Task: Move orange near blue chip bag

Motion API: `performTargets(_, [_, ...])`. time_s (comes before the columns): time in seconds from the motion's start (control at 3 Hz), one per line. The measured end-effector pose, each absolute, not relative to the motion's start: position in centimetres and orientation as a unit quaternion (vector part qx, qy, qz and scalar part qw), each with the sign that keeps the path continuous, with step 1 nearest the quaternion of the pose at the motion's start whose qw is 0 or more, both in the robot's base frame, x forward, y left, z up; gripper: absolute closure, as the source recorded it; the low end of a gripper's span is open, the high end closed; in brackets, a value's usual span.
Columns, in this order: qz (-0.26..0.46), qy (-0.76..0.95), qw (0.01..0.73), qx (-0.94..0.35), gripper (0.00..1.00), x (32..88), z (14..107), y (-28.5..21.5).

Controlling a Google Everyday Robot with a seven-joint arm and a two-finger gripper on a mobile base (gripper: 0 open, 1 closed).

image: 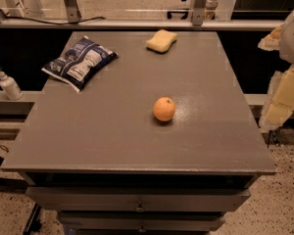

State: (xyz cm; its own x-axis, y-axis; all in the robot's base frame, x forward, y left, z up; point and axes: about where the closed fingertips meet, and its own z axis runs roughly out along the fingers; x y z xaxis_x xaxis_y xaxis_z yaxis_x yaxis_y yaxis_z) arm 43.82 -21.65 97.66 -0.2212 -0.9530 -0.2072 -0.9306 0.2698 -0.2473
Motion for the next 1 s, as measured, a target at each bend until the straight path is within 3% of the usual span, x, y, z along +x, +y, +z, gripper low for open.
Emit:
performTargets(0.67, [-0.02, 0.78, 0.178, -0.599, 0.0, 43.8, 95.9, -20.9])
performTargets(1.0, [0.043, 0.787, 0.215, -0.577, 0.0, 44.6, 91.1, -18.3])
